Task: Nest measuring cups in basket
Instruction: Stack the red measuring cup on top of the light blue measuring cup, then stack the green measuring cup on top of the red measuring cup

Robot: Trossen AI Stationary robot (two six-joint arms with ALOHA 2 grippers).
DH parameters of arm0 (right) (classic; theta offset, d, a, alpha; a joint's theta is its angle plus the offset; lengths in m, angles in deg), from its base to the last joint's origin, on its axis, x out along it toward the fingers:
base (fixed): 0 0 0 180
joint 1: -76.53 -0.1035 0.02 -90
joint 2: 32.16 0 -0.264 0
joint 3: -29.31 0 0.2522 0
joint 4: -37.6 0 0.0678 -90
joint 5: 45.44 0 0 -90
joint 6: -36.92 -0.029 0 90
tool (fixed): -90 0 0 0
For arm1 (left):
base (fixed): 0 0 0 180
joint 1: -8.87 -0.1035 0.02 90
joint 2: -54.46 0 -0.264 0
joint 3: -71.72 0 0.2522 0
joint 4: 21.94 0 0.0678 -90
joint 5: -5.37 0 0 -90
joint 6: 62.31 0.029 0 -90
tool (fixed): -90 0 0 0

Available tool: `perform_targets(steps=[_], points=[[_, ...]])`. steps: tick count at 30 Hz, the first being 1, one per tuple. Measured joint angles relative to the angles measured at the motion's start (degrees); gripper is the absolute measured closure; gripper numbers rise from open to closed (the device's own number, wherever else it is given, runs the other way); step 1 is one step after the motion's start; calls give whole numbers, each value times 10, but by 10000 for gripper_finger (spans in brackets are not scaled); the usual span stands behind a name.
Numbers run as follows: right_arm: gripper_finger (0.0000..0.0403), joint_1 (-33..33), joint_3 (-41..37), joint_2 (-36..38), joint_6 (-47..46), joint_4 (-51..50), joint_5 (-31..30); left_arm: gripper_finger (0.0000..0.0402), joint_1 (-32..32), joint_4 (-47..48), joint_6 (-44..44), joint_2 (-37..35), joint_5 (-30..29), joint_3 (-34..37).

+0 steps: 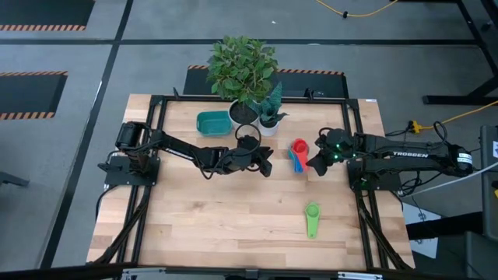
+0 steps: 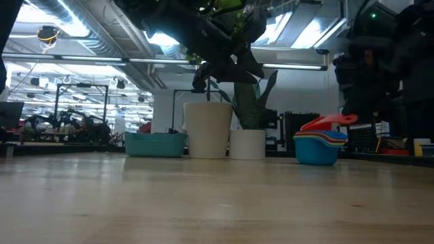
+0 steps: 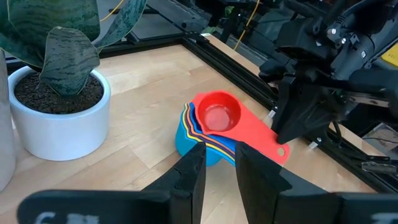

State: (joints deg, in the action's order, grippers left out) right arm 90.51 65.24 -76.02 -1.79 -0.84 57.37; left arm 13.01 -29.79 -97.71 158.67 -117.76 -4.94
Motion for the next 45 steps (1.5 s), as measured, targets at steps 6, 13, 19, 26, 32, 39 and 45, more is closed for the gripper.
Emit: perform_targets(steps=[6, 13, 19, 26, 32, 39, 45], points=[[338, 0, 0, 0, -15, 12, 46, 323, 0, 0, 0, 0, 0, 0], [338, 12, 0, 0, 1, 9, 28, 323, 0, 2, 0, 0, 0, 0], [338, 9, 0, 0, 46, 9, 92, 323, 0, 2, 0, 0, 0, 0], [338, -48, 0, 0, 47, 9, 150, 323, 0, 2, 0, 0, 0, 0], [338, -140, 0, 0, 13, 13, 122, 323, 0, 2, 0, 0, 0, 0], [338, -248, 0, -5, -46, 13, 90, 323, 2, 2, 0, 0, 0, 0], [338, -307, 0, -33, 8, 14, 37, 323, 2, 2, 0, 0, 0, 0]])
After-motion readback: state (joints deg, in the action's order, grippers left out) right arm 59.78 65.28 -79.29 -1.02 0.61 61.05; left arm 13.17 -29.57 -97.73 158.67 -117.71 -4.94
